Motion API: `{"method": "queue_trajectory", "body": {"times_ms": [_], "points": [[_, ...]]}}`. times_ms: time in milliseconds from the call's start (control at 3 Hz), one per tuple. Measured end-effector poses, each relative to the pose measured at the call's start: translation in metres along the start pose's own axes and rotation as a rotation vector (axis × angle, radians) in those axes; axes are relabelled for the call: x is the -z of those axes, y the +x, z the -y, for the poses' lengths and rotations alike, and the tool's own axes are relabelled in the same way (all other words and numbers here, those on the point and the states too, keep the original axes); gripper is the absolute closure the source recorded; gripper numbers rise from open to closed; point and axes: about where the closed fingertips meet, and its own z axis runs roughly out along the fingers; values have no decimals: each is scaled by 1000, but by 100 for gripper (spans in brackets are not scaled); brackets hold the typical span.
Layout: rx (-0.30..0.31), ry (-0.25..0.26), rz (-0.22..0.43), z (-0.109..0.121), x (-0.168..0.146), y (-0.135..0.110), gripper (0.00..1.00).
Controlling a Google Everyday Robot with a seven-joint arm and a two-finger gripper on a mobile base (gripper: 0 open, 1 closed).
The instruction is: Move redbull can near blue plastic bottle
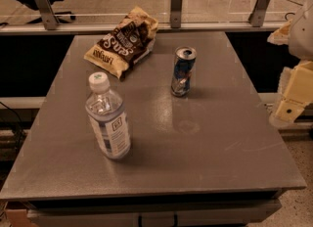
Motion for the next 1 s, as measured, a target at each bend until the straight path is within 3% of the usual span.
{"method": "queue_trajectory", "body": {"times_ms": [333, 667, 1000], "points": [[0, 0, 1, 0, 0, 0, 0], [-23, 11, 113, 17, -14, -9, 0], [-33, 3, 369, 63, -52, -42, 0]]}}
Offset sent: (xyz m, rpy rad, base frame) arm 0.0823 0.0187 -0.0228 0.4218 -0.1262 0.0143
